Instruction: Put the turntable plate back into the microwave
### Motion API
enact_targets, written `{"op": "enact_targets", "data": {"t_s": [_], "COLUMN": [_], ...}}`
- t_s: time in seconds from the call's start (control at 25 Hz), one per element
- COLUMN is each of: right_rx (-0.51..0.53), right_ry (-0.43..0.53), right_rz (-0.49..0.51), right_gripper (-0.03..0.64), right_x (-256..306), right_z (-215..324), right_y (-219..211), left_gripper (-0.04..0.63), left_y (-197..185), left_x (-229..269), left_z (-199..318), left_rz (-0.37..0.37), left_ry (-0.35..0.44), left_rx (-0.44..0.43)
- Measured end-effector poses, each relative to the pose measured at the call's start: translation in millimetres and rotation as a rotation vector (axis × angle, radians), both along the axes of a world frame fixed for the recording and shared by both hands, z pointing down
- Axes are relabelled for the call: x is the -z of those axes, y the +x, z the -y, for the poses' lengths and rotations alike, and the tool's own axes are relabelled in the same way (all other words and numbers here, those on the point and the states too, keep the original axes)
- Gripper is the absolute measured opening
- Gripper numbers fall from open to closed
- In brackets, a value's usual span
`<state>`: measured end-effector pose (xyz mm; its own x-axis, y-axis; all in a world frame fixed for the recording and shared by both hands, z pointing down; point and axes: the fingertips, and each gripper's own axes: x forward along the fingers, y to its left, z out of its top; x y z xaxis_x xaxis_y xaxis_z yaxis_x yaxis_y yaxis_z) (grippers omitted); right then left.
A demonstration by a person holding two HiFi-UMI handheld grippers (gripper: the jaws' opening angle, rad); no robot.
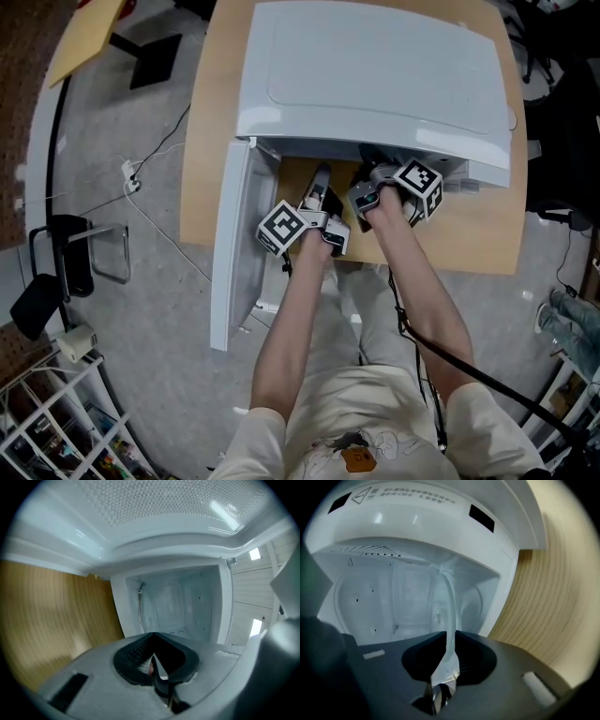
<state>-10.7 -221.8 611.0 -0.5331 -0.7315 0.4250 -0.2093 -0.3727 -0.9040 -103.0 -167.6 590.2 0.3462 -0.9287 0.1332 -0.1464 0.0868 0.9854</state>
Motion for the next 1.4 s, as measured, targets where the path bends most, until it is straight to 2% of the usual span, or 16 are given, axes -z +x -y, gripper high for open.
{"op": "enact_targets", "data": {"t_s": [0.28, 0.72, 0.84, 1.0, 1.2, 1.4], "right_rx": [-0.005, 0.019, 0.06, 0.19, 0.287, 0.489], "right_ry": [-0.034, -0.052, -0.035, 0.046, 0.197, 0.377], "right_rz": [0.046, 0.034, 0.022, -0.042, -0.086, -0.311], "right_gripper": [0.052, 0.044, 0.035, 0.005, 0.005, 0.005], "right_x": [0, 13, 18, 31, 67, 101], "right_z": [-2, -15, -23, -38, -56, -89], "right_y": [2, 1, 2, 3, 4, 3], "left_gripper": [-0.003, -0.003, -0.003, -0.003, -0.003, -0.003], "left_y": [3, 6, 9, 18, 28, 39], "left_x": [3, 11, 17, 31, 52, 83], "left_z": [-2, -4, -7, -9, -23, -52], "left_rz": [-0.011, -0.002, 0.023, 0.136, 0.357, 0.627], "left_ry": [-0.002, -0.001, -0.001, 0.023, 0.032, 0.075], "left_rx": [0.001, -0.011, -0.027, -0.1, -0.221, -0.317]}}
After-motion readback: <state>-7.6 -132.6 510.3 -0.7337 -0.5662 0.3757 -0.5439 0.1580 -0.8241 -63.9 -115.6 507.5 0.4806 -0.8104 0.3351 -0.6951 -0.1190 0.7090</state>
